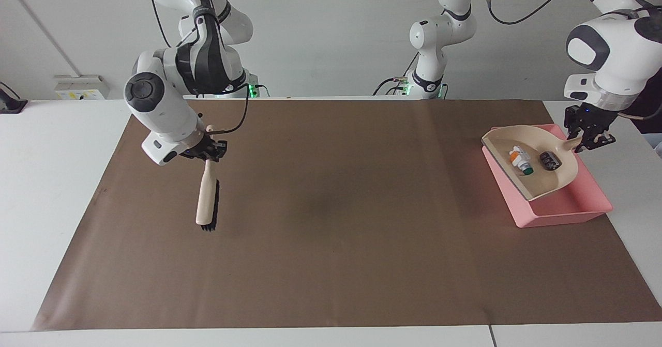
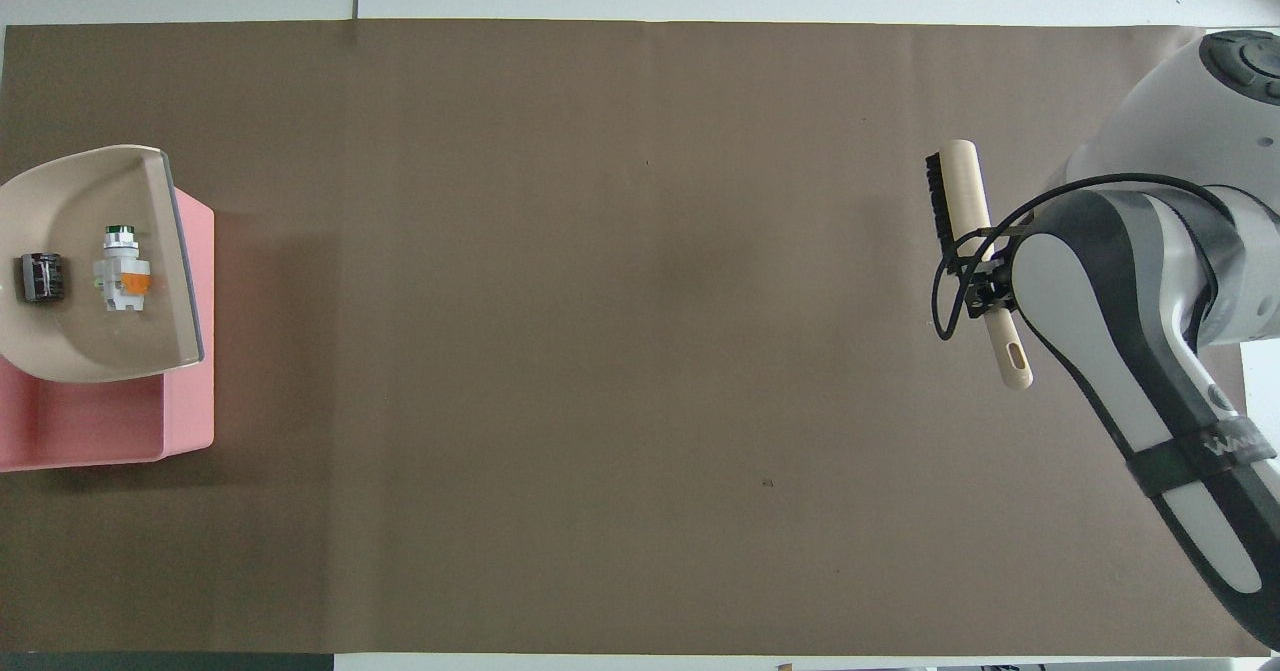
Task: Clean e-waste and dump in bin
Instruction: 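Tip the left gripper's dustpan into the bin while the right gripper sets the brush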
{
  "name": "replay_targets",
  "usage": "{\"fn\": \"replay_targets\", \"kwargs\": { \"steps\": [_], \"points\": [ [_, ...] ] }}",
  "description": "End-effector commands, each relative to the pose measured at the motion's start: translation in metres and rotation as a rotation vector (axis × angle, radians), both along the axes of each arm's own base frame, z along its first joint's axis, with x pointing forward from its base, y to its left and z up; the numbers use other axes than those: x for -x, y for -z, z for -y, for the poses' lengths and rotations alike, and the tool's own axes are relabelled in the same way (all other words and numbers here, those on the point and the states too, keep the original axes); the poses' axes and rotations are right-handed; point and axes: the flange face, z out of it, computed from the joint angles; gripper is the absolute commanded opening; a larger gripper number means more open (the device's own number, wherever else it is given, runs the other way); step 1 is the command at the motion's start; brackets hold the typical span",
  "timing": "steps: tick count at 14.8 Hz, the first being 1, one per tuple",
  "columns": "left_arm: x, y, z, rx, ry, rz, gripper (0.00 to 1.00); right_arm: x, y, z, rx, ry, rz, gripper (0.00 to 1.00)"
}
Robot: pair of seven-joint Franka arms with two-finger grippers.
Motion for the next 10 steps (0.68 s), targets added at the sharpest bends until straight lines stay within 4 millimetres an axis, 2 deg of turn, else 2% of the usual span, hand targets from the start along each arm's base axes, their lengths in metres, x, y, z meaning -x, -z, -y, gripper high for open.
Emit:
{"fn": "replay_targets", "kwargs": {
  "steps": [1, 3, 4, 6, 10],
  "points": [
    [-0.013, -0.003, -0.046, -0.009, 0.014, 0.026, 0.0, 0.021, 0.013, 0.055, -0.009, 0.003, 0.025, 0.0],
    [-0.014, 0.001, -0.072, -0.046, 0.018, 0.036, 0.0, 0.036, 0.033, 0.083, -0.017, 0.011, 0.054, 0.0],
    [-0.016, 0.003, -0.075, -0.081, 0.032, 0.032, 0.0, 0.045, 0.043, 0.095, -0.02, 0.007, 0.071, 0.0],
    [-0.023, 0.008, -0.069, -0.208, 0.101, -0.013, 0.0, 0.058, 0.063, 0.11, -0.013, 0.01, 0.14, 0.0],
    [-0.038, 0.027, -0.043, -0.397, 0.154, -0.072, 0.0, 0.068, 0.081, 0.104, 0.0, 0.041, 0.19, 0.0]
  ]
}}
